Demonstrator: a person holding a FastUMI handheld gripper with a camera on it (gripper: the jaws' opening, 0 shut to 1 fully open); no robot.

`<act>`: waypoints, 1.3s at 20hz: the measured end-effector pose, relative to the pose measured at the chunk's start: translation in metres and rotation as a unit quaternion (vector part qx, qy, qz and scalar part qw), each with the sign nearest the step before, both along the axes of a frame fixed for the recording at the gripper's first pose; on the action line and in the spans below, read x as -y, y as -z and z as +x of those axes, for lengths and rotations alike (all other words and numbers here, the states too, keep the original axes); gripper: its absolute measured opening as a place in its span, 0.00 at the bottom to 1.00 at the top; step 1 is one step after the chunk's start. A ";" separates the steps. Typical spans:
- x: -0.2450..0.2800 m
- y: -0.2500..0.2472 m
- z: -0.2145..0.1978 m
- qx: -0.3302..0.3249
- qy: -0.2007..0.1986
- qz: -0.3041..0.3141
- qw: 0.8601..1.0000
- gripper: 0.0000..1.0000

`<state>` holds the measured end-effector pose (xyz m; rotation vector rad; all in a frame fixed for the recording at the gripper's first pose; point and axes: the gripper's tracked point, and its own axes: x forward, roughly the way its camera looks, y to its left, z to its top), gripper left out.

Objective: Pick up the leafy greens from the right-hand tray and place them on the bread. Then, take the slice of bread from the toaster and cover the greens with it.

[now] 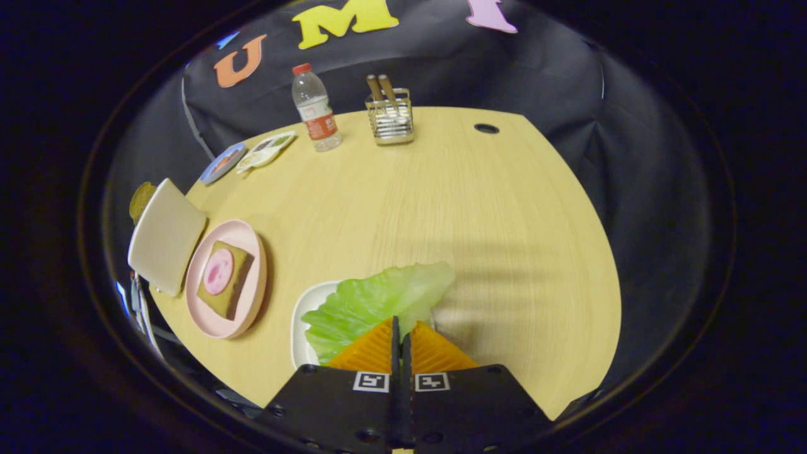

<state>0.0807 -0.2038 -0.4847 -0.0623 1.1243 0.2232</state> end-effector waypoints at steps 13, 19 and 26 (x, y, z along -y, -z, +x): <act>-0.119 -0.095 -0.032 0.079 0.004 -0.017 0.997 0.00; -0.203 -0.100 -0.054 0.058 -0.023 -0.008 0.998 0.00; -0.297 -0.096 -0.085 -0.002 -0.044 0.048 0.998 0.00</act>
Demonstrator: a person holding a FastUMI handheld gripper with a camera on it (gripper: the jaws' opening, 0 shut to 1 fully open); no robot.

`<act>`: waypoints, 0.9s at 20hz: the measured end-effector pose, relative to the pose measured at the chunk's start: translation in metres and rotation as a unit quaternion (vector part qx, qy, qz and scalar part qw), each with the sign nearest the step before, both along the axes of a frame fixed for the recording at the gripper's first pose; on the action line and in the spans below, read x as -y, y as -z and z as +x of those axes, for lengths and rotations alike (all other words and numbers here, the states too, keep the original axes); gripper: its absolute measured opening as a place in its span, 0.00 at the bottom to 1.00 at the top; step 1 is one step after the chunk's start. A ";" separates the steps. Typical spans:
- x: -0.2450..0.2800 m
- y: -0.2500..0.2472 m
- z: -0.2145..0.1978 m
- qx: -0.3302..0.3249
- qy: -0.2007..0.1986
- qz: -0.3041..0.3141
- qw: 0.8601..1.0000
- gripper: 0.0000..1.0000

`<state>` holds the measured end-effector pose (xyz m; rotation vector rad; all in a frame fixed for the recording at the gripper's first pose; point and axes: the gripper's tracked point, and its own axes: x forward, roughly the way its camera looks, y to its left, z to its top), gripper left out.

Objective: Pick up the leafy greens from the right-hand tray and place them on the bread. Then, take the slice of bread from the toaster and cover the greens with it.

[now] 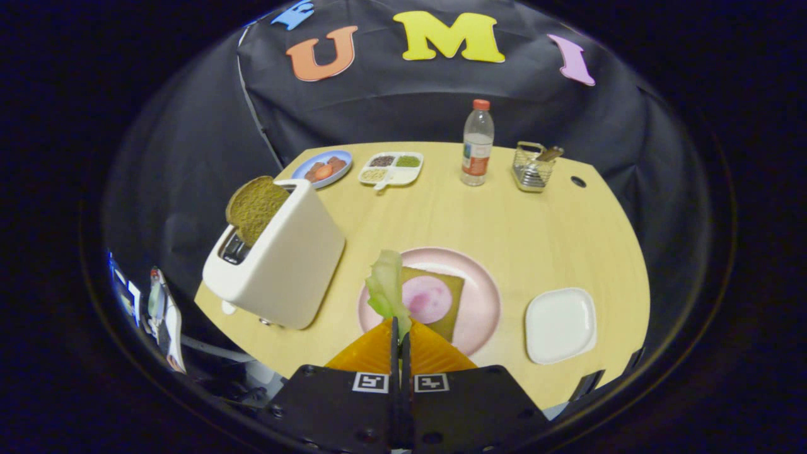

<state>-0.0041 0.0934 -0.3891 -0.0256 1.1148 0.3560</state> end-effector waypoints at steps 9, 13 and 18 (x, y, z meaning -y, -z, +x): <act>-0.001 0.057 0.046 -0.015 0.029 -0.040 0.999 0.00; 0.020 0.079 0.061 -0.022 0.044 -0.056 0.997 0.00; 0.043 0.106 0.066 -0.035 0.039 -0.068 0.996 0.02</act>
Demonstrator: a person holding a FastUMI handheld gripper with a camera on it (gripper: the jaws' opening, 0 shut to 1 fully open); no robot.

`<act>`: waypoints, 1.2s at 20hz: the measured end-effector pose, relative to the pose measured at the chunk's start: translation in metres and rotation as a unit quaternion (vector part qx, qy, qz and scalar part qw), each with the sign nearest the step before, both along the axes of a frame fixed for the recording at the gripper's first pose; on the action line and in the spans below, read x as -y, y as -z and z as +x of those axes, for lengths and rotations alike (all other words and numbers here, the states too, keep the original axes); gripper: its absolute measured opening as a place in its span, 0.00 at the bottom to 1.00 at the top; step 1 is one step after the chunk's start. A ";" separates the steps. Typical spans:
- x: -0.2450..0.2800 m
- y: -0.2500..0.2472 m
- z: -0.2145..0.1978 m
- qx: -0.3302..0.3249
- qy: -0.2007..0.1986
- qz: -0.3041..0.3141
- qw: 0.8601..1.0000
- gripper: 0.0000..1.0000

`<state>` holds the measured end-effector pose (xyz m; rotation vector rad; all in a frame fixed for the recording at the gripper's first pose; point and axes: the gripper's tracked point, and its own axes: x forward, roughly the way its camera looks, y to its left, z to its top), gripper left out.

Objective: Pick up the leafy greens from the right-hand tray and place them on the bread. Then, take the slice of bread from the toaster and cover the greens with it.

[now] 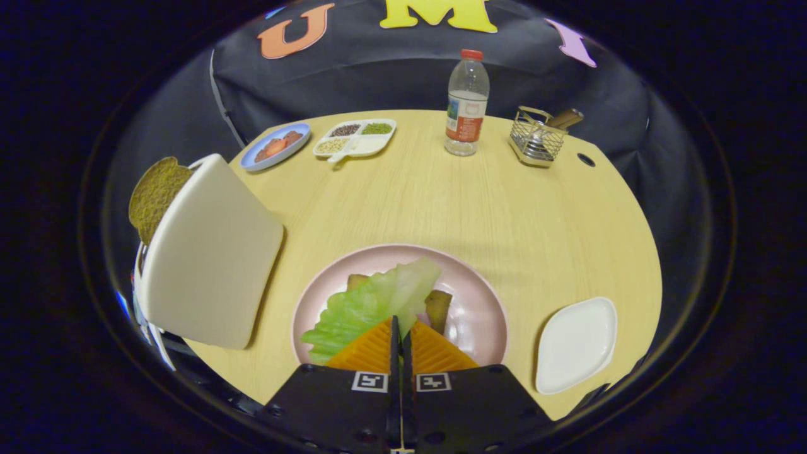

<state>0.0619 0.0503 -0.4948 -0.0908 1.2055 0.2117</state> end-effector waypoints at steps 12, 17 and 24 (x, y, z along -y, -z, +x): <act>0.018 -0.021 0.006 0.048 -0.013 -0.007 0.999 0.51; 0.010 -0.068 -0.009 0.081 -0.032 -0.009 0.996 0.79; -0.034 -0.140 -0.029 0.132 -0.049 0.007 0.990 0.96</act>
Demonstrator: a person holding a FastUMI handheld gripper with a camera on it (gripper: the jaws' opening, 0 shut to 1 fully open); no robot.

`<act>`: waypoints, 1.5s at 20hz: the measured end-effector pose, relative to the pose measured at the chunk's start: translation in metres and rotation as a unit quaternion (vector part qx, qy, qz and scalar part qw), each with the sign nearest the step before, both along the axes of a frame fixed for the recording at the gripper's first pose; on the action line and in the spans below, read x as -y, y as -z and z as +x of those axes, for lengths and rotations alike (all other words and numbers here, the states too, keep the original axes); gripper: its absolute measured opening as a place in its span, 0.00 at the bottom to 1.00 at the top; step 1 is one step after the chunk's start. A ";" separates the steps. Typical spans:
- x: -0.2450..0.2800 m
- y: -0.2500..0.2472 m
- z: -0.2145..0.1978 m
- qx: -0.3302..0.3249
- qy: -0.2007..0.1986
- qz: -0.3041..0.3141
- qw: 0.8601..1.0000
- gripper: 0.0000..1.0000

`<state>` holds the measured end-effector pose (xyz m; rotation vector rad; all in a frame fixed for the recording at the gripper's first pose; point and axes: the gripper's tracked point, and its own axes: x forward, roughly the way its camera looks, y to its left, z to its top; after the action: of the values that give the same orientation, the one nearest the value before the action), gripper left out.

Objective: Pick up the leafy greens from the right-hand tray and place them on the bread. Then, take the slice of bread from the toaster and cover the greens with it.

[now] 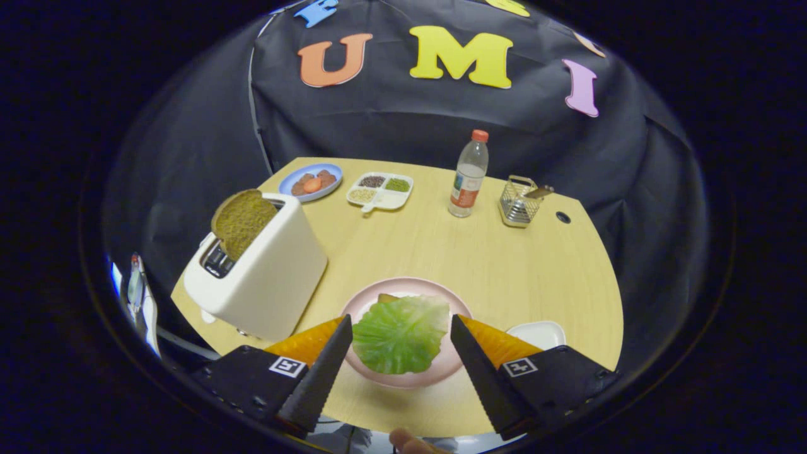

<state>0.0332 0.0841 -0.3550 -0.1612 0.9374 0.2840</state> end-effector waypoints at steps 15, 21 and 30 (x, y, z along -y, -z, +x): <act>-0.155 -0.079 0.005 0.012 -0.015 0.081 0.997 0.96; -0.214 -0.062 0.019 -0.006 -0.023 0.066 0.998 0.97; -0.207 -0.011 0.043 -0.076 0.073 -0.024 0.994 0.89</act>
<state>0.0759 0.2909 -0.3442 -0.1163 1.1013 0.1388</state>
